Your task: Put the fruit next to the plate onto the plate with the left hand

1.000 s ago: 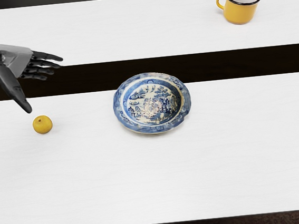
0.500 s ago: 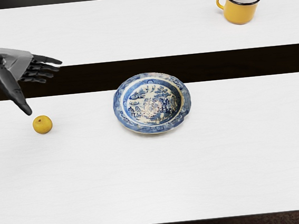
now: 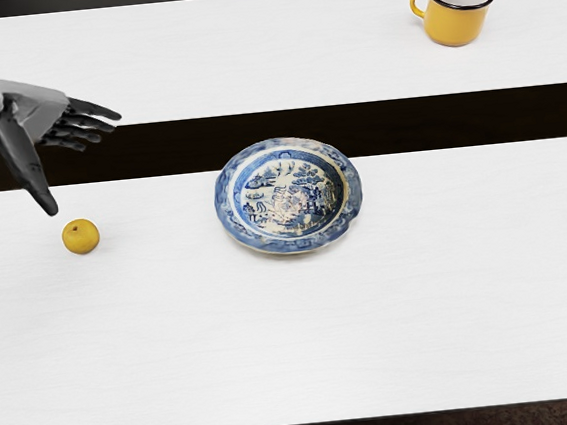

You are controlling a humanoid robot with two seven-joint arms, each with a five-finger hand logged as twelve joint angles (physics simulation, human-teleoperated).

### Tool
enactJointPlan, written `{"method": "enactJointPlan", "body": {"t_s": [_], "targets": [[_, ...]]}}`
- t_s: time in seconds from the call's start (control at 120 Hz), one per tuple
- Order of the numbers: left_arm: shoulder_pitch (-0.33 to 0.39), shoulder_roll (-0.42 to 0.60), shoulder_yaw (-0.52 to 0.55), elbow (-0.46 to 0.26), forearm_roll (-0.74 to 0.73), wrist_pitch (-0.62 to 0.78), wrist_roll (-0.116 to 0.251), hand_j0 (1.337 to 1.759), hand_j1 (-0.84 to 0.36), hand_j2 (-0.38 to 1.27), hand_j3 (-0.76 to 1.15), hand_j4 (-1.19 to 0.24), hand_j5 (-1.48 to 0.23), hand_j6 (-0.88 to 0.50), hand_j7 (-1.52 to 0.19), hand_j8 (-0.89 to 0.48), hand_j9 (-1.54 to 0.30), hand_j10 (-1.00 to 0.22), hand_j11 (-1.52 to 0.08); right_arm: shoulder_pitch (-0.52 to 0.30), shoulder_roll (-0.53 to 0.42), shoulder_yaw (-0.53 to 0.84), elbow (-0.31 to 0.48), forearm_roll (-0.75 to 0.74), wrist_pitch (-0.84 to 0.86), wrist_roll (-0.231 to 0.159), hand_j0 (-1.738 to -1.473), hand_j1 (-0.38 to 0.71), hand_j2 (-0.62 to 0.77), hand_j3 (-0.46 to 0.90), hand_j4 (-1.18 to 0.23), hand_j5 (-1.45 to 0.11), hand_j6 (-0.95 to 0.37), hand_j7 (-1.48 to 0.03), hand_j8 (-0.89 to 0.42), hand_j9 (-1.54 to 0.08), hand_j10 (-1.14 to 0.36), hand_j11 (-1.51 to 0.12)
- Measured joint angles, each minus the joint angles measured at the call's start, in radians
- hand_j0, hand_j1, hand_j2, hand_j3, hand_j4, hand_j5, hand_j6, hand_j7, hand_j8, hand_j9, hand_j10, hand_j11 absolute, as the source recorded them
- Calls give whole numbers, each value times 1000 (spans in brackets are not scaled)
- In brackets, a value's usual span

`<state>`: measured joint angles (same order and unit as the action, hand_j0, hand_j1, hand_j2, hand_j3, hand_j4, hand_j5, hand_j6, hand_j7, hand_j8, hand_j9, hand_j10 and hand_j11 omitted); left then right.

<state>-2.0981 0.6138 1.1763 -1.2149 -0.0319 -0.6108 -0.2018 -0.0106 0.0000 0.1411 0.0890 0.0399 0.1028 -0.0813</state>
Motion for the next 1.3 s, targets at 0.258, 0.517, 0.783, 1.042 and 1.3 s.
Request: {"method": "enactJointPlan", "body": {"t_s": [0.258, 0.517, 0.783, 1.042, 1.3], "targets": [[-46, -142, 108, -177, -121, 395, 203, 1658, 320, 5, 0, -24, -31, -24, -31, -24, -31, -24, -31, 0, 0, 0, 0, 0, 0, 0, -1658, -349, 0, 0, 0, 0, -1, 0, 0, 0, 0, 0], [2, -207, 142, -248, -136, 637, 261, 1658, 321, 5, 0, -24, -31, -24, -31, -24, -31, -24, -31, 0, 0, 0, 0, 0, 0, 0, -1658, -349, 0, 0, 0, 0, -1, 0, 0, 0, 0, 0], [132, -271, 117, -275, -45, 772, 269, 1658, 317, 5, 0, -27, -34, -27, -34, -27, -34, -26, -34, 0, 0, 0, 0, 0, 0, 0, -1658, -349, 0, 0, 0, 0, -1, 0, 0, 0, 0, 0], [175, -290, 102, -275, -23, 877, 269, 1658, 316, 6, 0, -27, -36, -28, -35, -28, -35, -27, -35, 0, 0, 0, 0, 0, 0, 0, -1658, -349, 0, 0, 0, 0, -1, 0, 0, 0, 0, 0], [226, -296, 89, -256, -31, 955, 269, 1658, 276, 12, 0, -61, -79, -61, -79, -61, -79, -61, -79, 0, 0, 0, 0, 0, 0, 0, -1658, -349, 0, 0, 0, 0, -1, 0, 0, 0, 0, 0]]}}
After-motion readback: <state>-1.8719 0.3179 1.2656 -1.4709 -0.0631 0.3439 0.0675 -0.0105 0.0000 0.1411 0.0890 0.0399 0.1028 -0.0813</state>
